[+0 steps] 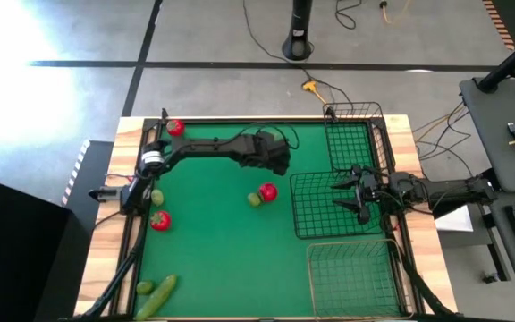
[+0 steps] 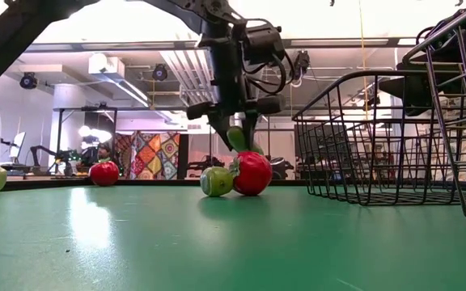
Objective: Sort produce into baskets
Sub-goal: Put the top cucumber into the top black wire basket
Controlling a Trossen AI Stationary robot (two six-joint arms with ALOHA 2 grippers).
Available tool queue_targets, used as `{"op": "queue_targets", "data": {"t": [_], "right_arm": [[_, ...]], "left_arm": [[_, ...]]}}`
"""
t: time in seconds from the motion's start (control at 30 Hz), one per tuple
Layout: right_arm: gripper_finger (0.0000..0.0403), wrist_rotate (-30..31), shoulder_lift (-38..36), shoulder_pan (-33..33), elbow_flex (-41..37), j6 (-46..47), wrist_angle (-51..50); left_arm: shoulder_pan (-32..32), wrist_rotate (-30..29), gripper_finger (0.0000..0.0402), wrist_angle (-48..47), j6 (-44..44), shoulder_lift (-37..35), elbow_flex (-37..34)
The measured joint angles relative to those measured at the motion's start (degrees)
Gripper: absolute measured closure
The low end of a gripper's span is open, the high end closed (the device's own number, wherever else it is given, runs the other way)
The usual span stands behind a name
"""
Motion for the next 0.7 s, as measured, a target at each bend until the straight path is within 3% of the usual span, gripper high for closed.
{"op": "queue_targets", "data": {"t": [0.7], "right_arm": [[0.0174, 0.00, 0.00, 0.00, -0.01, -0.01, 0.00]], "left_arm": [[2.01, 4.16, 0.0250, 4.63, 15.62, 0.09, -3.07]]}}
